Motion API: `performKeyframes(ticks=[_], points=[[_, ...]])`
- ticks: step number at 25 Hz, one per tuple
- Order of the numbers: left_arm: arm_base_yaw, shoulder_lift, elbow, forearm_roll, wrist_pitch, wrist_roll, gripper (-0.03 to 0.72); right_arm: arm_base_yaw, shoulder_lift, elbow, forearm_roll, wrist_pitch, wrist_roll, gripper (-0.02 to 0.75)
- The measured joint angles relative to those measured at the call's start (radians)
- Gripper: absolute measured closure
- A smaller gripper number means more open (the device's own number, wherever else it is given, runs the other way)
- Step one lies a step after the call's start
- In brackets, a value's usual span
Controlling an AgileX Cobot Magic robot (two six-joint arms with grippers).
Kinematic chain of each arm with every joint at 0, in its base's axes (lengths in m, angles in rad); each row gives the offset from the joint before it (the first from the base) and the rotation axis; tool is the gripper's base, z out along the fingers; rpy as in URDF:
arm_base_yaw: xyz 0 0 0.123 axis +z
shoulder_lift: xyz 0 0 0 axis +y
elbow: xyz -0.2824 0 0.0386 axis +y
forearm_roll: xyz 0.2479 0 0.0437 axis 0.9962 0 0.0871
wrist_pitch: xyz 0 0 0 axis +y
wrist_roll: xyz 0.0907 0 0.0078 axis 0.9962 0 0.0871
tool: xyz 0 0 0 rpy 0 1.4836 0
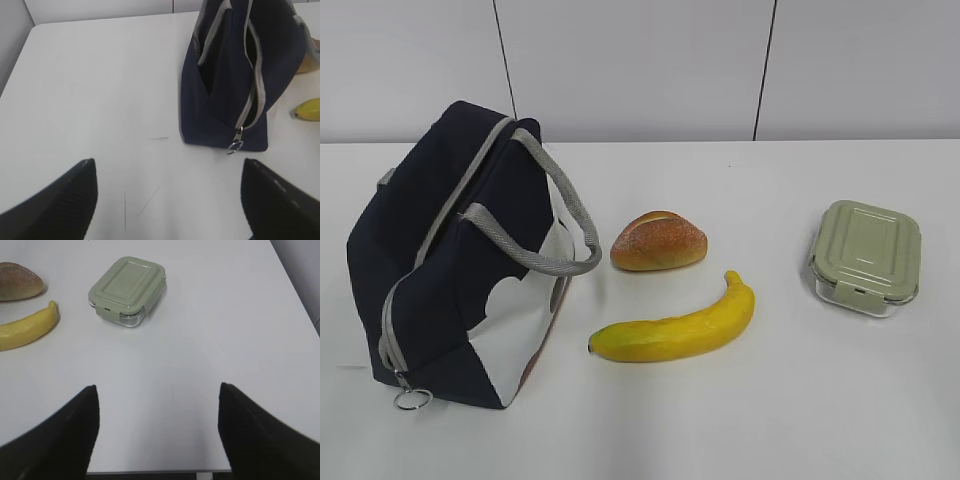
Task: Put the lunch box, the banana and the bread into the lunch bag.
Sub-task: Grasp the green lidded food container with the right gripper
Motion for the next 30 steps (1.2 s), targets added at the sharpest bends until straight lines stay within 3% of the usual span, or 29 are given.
performKeyframes(ticks=[7,13,20,26,30], points=[[0.0,0.0,0.0,0.0,0.0,0.0,0.017,0.0,0.0,0.0,0.0,0.0,0.0,0.169],[0.0,0.0,0.0,0.0,0.0,0.0,0.092,0.0,0.0,0.0,0.0,0.0,0.0,0.171],[0.0,0.024,-0.049,-0.006,0.007,0.0,0.111,0.0,0.0,0.0,0.0,0.0,0.0,0.172],[0.0,0.217,-0.161,-0.035,-0.031,0.0,0.111,0.0,0.0,0.0,0.0,0.0,0.0,0.172],[-0.006,0.399,-0.224,-0.13,-0.086,0.003,0.111,0.0,0.0,0.0,0.0,0.0,0.0,0.172]])
